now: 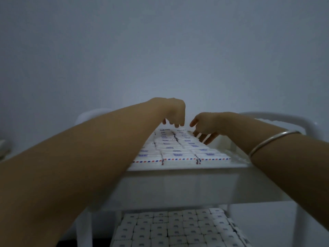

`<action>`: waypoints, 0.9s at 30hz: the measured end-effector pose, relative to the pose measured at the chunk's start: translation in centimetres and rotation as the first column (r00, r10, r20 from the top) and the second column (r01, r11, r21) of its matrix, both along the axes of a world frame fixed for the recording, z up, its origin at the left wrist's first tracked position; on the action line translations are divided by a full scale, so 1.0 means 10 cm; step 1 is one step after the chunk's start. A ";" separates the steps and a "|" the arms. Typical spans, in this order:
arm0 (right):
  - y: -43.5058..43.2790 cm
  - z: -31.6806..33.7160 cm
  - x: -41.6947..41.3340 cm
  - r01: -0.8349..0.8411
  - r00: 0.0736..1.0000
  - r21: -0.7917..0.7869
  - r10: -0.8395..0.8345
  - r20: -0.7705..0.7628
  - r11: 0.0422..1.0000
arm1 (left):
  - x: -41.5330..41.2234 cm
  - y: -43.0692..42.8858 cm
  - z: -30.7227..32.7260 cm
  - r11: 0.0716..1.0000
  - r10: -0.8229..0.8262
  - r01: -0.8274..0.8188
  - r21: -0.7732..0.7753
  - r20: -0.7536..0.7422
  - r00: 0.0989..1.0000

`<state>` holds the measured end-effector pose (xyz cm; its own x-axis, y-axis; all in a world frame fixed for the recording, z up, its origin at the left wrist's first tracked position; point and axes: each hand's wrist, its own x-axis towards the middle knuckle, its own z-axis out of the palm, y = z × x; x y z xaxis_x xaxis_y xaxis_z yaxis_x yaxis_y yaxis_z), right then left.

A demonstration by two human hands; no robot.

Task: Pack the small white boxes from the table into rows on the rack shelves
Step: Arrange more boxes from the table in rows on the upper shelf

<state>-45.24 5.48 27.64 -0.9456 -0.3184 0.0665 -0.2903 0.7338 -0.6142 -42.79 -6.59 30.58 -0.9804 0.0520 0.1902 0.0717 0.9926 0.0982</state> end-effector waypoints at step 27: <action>-2.41 -2.55 2.92 -0.619 0.766 0.220 0.642 -0.042 0.754 | 4.75 -2.73 -3.32 0.590 0.579 -0.474 0.653 0.068 0.813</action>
<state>-16.00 -18.63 2.16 -0.5155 -0.8562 0.0342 -0.7828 0.4543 -0.4252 4.74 -33.91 -2.63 -0.7572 -0.6436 0.1112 -0.3796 0.5721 0.7271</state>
